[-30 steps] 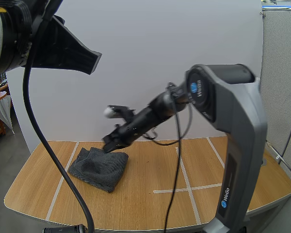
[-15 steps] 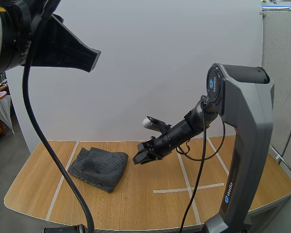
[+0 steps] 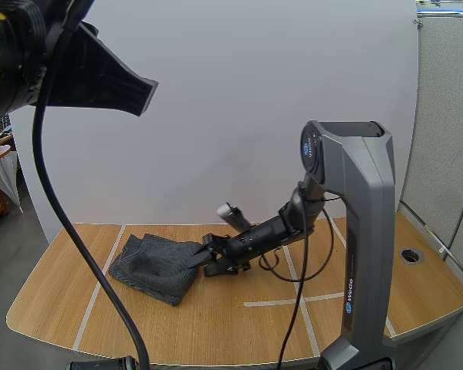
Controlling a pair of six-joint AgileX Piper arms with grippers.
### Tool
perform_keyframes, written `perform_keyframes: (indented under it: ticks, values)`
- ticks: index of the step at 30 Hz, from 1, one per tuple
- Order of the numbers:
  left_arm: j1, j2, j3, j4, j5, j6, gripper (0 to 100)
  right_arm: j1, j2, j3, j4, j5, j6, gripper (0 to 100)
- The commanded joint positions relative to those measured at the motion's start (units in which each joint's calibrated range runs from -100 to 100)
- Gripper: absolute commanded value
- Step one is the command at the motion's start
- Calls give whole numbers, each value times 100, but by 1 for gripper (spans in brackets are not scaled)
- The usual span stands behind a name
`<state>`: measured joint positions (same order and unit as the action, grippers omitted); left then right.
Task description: Fold the towel
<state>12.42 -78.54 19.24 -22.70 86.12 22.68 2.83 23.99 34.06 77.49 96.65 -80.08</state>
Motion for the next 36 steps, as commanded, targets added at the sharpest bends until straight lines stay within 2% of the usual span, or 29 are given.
perform_keyframes:
  ticks: [1, 7, 10, 14, 19, 25, 33, 36]
  values:
    - [5, -32, -30, 100, -135, -67, 0, 248, -18, -35, 304, 3, -118, 86]
    - [5, -32, -30, 100, -135, -79, 0, 390, -18, -108, 417, -367, -160, 86]
    - [5, -32, -30, 100, -135, -79, 0, 364, -18, -108, 48, -617, -173, 86]
    - [5, -32, -30, 100, -135, -79, 0, 176, -18, -95, -373, -456, -157, 86]
    - [5, -32, -30, 100, -135, -79, 0, -88, -18, -55, -371, -426, -157, 86]
    - [5, -32, -30, 89, -135, -78, 0, 47, 51, -120, 119, -643, -303, 86]
    - [5, -32, -30, 89, -135, -97, 0, 373, 194, -489, 381, -783, -231, 86]
    - [5, -32, -30, 89, -135, -97, 0, 391, 194, -579, 496, -819, -192, 79]
